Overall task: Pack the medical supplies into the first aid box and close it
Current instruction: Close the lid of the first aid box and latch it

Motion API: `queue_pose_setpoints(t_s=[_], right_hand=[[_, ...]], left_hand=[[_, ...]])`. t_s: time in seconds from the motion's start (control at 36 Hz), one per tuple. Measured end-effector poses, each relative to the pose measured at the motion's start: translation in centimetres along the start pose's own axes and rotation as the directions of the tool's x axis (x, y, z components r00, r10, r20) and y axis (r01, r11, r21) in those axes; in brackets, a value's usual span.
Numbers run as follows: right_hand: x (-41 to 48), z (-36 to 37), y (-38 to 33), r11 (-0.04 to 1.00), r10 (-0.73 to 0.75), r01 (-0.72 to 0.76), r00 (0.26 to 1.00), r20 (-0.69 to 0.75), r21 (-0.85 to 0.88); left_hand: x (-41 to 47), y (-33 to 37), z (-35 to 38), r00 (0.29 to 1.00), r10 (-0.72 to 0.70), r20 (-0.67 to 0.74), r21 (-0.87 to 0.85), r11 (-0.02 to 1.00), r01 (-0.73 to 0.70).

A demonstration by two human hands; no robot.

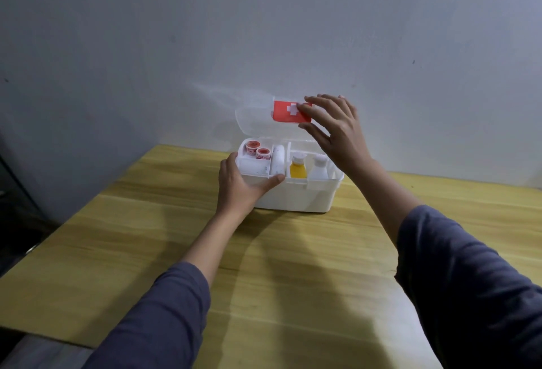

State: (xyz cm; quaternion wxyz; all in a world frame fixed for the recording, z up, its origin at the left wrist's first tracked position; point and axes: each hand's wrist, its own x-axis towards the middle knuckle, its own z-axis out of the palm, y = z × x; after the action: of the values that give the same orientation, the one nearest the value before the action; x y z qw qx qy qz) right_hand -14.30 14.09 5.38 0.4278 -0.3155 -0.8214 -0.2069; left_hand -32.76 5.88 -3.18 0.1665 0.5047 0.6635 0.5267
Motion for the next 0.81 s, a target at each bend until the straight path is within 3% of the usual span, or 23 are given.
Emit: queue_pose_setpoints(t_s=[0.28, 0.47, 0.81], right_hand=[[-5.2, -0.1, -2.7, 0.990, -0.068, 0.076, 0.995, -0.072, 0.114], [-8.0, 0.5, -3.9, 0.970, 0.019, -0.010, 0.999, -0.036, 0.243], [-7.9, -0.4, -3.3, 0.940, 0.036, -0.047, 0.999, 0.037, 0.338]], left_hand=[[-0.3, -0.8, -0.4, 1.000, 0.012, 0.017, -0.094, 0.996, -0.010], [-1.0, -1.1, -0.8, 0.999, 0.025, 0.022, -0.202, 0.979, -0.020], [-0.9, -1.4, -0.7, 1.000, 0.018, 0.020, -0.208, 0.978, -0.013]])
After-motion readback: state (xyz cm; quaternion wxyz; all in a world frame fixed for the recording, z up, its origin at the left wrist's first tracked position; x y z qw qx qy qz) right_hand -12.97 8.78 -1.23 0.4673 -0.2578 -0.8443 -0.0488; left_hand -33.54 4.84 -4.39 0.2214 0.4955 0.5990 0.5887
